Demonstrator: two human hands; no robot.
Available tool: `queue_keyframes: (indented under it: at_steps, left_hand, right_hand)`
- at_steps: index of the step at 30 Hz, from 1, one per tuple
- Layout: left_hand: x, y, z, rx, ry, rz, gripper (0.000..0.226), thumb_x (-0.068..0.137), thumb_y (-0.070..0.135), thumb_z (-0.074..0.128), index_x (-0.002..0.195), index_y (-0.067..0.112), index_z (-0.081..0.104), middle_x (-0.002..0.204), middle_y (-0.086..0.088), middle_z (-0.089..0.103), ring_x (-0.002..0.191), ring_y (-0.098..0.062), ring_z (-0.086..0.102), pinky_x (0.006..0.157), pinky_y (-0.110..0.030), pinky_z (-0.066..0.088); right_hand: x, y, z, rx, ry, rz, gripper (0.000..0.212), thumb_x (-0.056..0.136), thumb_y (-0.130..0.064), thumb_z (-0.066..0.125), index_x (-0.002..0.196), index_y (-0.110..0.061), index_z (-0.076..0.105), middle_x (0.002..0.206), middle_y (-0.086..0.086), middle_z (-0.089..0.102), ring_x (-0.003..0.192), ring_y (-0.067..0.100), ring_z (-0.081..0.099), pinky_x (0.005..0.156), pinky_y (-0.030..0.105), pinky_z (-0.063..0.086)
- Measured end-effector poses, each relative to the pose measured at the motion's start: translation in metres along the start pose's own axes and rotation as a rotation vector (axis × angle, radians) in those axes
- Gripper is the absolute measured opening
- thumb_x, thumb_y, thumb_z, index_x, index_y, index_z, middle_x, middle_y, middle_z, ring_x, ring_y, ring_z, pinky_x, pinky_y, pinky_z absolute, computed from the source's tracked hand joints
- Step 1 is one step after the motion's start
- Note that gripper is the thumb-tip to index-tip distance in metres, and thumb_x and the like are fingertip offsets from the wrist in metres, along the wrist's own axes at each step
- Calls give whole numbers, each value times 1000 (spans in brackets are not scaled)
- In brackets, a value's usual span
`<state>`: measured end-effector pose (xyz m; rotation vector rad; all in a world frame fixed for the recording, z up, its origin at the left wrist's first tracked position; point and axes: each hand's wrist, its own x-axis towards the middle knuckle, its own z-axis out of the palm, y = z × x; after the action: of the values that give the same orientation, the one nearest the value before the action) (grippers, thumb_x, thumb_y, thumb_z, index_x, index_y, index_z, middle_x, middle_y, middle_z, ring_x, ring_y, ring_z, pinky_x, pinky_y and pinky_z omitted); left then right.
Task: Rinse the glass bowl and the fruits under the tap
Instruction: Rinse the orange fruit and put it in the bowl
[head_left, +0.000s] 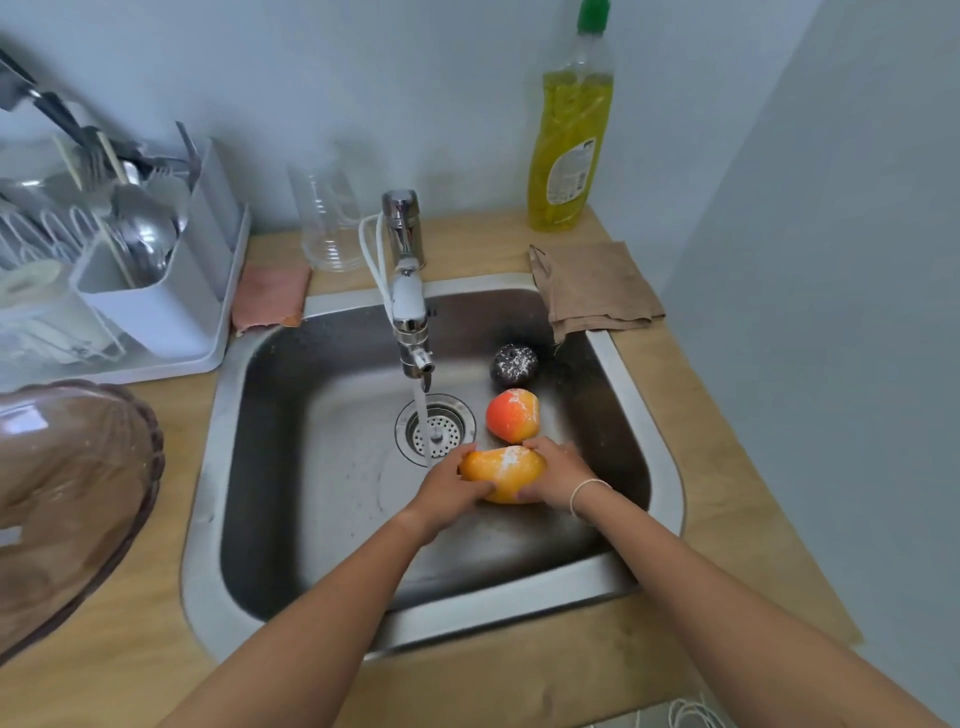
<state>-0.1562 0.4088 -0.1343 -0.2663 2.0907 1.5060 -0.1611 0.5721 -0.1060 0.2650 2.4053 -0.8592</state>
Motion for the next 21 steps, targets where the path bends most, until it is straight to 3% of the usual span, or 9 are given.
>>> queue_keyframes:
  at_steps: [2, 6, 10, 13, 16, 18, 21]
  left_hand:
    - [-9, -2, -17, -48, 9, 6, 62, 80, 14, 67, 135, 23, 39, 124, -6, 43, 115, -29, 52, 87, -38, 54]
    - [-26, -6, -49, -130, 27, 13, 55, 76, 15, 72, 124, 24, 48, 126, -9, 45, 112, -29, 55, 88, -41, 55]
    - [-43, -6, -75, -268, 151, 23, 48, 77, 9, 72, 117, 21, 46, 121, -10, 44, 103, -27, 57, 78, -32, 56]
    - [-53, -4, -87, -323, 223, 40, 47, 76, 8, 73, 113, 19, 47, 117, -10, 44, 97, -27, 57, 79, -36, 55]
    - [-62, -1, -94, -354, 238, 89, 47, 76, 5, 72, 113, 17, 46, 117, -10, 43, 98, -26, 56, 74, -32, 55]
    - [-67, 1, -97, -361, 247, 123, 46, 77, 4, 71, 114, 16, 46, 117, -10, 43, 101, -26, 54, 71, -29, 55]
    - [-73, 5, -100, -378, 223, 152, 46, 79, 4, 69, 116, 15, 45, 119, -9, 41, 98, -24, 54, 73, -29, 55]
  right_hand:
    - [-7, -10, 7, 52, 1, -60, 73, 71, -19, 76, 135, -25, 40, 132, 14, 32, 119, 32, 45, 101, 31, 38]
    - [-12, -33, 20, 162, 3, -183, 69, 69, -11, 76, 129, -25, 45, 135, 13, 27, 117, 32, 43, 100, 40, 45]
    - [-17, -58, 33, 205, 1, -309, 67, 71, -11, 75, 129, -24, 45, 130, 11, 31, 107, 19, 40, 93, 21, 34]
    - [-20, -74, 40, 284, 3, -384, 62, 67, -12, 77, 120, -31, 49, 128, 8, 39, 106, 17, 43, 90, 25, 39]
    - [-19, -82, 45, 436, -20, -419, 52, 69, -9, 76, 101, -40, 49, 123, 5, 46, 100, 19, 49, 73, 25, 46]
    - [-20, -84, 44, 496, -36, -432, 45, 74, -9, 72, 102, -36, 50, 118, 1, 46, 95, 17, 50, 64, 20, 45]
    - [-19, -84, 43, 578, -39, -409, 37, 80, -17, 68, 111, -30, 52, 116, 0, 49, 94, 19, 53, 65, 26, 50]
